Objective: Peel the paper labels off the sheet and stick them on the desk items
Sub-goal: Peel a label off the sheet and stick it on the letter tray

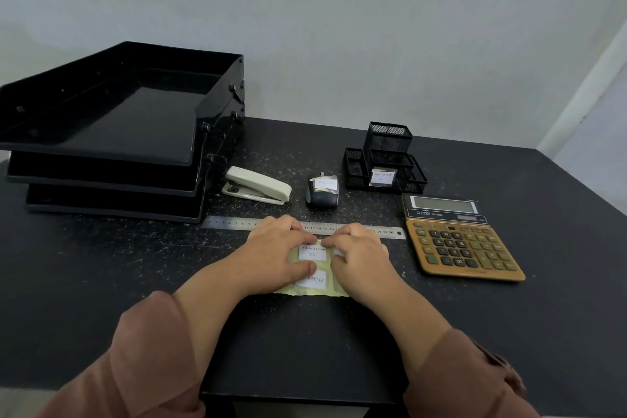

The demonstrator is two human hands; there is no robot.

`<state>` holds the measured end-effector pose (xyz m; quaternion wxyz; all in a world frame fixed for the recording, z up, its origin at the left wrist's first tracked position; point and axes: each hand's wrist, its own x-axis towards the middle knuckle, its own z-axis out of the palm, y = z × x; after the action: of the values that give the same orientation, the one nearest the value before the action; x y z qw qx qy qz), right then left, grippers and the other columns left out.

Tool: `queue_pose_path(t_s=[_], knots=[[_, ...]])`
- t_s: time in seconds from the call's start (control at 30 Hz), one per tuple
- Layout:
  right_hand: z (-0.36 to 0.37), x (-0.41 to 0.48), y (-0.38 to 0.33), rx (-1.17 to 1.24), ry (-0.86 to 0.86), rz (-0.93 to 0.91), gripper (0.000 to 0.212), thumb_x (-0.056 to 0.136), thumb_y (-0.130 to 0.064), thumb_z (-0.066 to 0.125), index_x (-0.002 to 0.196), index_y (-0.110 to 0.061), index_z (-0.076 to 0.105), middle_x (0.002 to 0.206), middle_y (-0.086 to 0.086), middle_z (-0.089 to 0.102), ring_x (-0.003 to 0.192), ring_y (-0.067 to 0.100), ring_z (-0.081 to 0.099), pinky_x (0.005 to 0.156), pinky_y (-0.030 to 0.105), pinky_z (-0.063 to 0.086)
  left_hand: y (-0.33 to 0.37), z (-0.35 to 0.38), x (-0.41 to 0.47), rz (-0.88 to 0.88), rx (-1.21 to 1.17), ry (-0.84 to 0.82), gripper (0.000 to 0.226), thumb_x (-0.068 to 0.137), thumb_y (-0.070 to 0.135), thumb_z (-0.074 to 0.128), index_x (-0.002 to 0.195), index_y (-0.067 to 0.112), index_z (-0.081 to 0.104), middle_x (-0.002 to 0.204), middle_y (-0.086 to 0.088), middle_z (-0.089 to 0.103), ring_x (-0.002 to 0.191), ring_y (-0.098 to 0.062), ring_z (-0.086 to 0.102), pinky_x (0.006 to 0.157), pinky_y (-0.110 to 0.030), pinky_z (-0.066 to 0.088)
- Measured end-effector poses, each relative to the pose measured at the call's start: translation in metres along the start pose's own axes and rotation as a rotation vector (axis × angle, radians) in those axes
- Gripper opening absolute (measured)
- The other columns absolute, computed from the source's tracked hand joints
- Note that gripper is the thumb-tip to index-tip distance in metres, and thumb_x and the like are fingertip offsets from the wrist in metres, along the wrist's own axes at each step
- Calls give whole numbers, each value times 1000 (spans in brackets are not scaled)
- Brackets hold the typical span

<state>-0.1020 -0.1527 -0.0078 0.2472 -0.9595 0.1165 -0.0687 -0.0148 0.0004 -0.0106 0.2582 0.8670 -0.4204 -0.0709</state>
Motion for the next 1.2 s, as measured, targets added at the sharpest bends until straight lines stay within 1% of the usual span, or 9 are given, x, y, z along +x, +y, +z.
queue_pose_path(t_s=[0.17, 0.3, 0.4, 0.5, 0.7, 0.83, 0.97, 1.07, 1.2], knots=[[-2, 1, 0, 6, -2, 30, 41, 84, -18, 48, 125, -19, 54, 124, -1, 47, 119, 19, 38, 102, 36, 32, 8, 5, 3, -4, 110, 111, 39, 85, 44, 52, 122, 33, 50, 114, 13, 46, 105, -10, 36, 99, -30, 30], [-2, 2, -1, 15, 4, 29, 35, 82, -15, 51, 116, -14, 61, 124, 2, 47, 117, 21, 42, 100, 37, 36, 19, 13, 7, 46, 225, 225, 50, 79, 26, 49, 128, 27, 38, 122, 8, 44, 109, -17, 34, 97, -32, 28], [-2, 2, -1, 15, 2, 28, 35, 82, -14, 52, 115, -13, 62, 124, 3, 48, 117, 22, 42, 99, 37, 38, 21, 18, 11, 64, 128, 156, 54, 78, 14, 48, 131, 23, 38, 123, 4, 43, 110, -18, 35, 98, -29, 28], [-2, 1, -1, 31, -1, 33, 36, 83, -15, 51, 118, -13, 60, 122, 2, 49, 117, 20, 42, 101, 36, 36, 17, 15, 13, 14, -14, 87, 52, 81, 14, 49, 132, 22, 41, 116, 4, 44, 112, -14, 38, 96, -23, 30], [-2, 2, -3, 28, -5, 46, 38, 83, -16, 51, 121, -15, 59, 123, 1, 48, 117, 20, 41, 101, 37, 36, 12, 3, 16, 17, -49, -1, 44, 85, 15, 48, 127, 28, 52, 101, 10, 42, 84, -1, 44, 73, -13, 33], [-3, 1, -3, 43, -4, 41, 37, 83, -14, 51, 119, -15, 60, 121, 1, 49, 116, 20, 42, 102, 38, 36, 10, -4, 23, 28, -10, -70, 40, 90, 12, 44, 123, 31, 57, 101, 6, 45, 90, -9, 50, 81, -23, 41], [-3, 2, -1, 37, -10, 46, 36, 83, -14, 51, 117, -15, 61, 121, 0, 49, 117, 19, 41, 103, 37, 35, 7, -9, 28, 36, -11, -92, 27, 86, 13, 53, 103, 30, 65, 97, 6, 50, 85, -11, 52, 76, -22, 40], [-3, 3, -1, 30, -14, 41, 36, 83, -14, 51, 118, -15, 61, 122, 0, 49, 118, 18, 41, 103, 36, 35, 3, -8, 28, 43, -17, -78, 22, 85, 15, 52, 96, 32, 61, 96, 9, 49, 84, -11, 53, 73, -23, 40], [-3, 3, 0, 23, -13, 40, 37, 83, -15, 50, 119, -15, 60, 123, 1, 48, 118, 19, 41, 103, 36, 35, 4, -2, 25, 66, -8, -93, 37, 90, 16, 46, 122, 35, 50, 111, 14, 43, 88, -6, 49, 77, -23, 40]])
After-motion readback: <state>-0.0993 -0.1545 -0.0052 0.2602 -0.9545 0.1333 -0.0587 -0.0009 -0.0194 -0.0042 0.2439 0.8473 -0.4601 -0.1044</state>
